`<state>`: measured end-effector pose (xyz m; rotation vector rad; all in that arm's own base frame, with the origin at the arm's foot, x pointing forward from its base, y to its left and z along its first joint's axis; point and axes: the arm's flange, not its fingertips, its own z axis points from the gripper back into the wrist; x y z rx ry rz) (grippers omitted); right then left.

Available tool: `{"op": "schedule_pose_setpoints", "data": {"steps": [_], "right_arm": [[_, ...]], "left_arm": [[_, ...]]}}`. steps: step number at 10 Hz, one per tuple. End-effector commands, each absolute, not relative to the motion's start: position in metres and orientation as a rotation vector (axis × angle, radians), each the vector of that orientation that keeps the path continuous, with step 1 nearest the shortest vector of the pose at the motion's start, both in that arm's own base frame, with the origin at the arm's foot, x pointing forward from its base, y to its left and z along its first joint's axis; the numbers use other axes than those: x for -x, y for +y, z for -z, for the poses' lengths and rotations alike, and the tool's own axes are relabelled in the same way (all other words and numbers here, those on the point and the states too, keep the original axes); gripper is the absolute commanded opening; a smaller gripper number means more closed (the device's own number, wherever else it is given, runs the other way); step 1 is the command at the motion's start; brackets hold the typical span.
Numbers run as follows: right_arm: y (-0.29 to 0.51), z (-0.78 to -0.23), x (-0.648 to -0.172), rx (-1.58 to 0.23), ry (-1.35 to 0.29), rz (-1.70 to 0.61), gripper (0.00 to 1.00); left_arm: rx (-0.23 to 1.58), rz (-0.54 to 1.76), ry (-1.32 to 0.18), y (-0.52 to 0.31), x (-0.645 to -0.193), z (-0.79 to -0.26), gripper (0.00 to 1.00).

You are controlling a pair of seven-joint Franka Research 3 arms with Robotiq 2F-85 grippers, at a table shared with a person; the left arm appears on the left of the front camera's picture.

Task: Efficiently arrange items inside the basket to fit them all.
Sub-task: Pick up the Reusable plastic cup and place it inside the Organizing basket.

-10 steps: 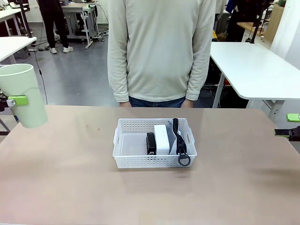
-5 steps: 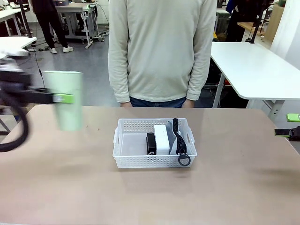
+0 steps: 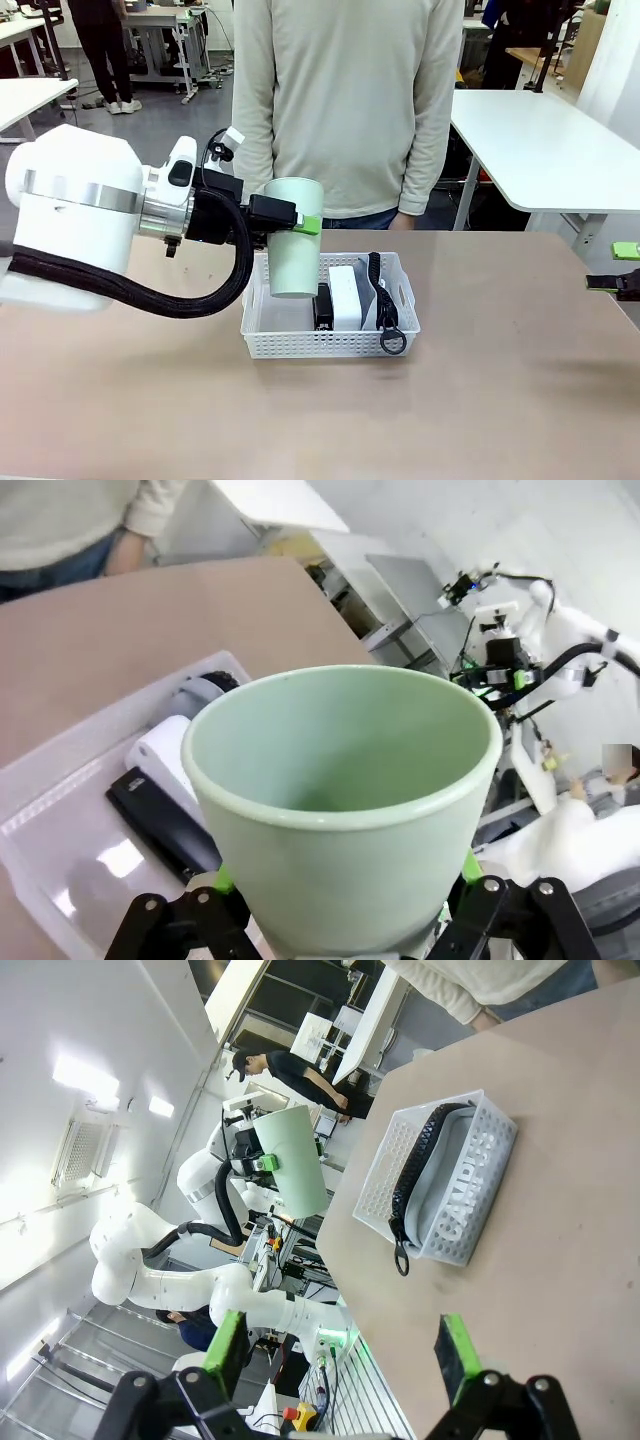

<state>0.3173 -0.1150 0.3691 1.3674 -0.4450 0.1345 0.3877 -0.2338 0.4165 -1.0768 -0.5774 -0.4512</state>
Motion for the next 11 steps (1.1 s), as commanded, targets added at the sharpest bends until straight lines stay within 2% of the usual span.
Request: {"op": "schedule_pose_setpoints", "data": {"steps": [1,4,5,6,7,9,11], "right_arm": [[-0.115,-0.369,-0.312,-1.367,-0.45,-0.158,1.0],[-0.115,-0.369,-0.312,-1.367,-0.45,-0.158,1.0],[-0.115,-0.369,-0.312,-1.367,-0.45,-0.158,1.0],[-0.115,-0.369,-0.312,-1.367,-0.45,-0.158,1.0],[-0.115,-0.369,-0.312,-1.367,-0.45,-0.158,1.0],[-0.115,-0.369,-0.312,-1.367,-0.45,-0.158,1.0],[-0.115,-0.369,-0.312,-1.367,-0.45,-0.158,1.0]], "left_arm": [[1.064,0.537,-0.633,-0.214,-0.374,-0.422,0.87],[1.061,0.489,-0.607,-0.223,-0.384,-0.421,0.87],[0.881,0.3,-0.417,-0.229,-0.381,-0.434,0.87],[0.801,0.341,-0.294,-0.247,-0.373,-0.465,0.87],[0.682,0.307,-0.23,-0.274,-0.37,-0.492,0.87],[0.396,0.21,-0.155,-0.318,-0.377,-0.499,0.87],[0.279,0.171,-0.135,-0.343,-0.396,-0.497,0.87]]}}
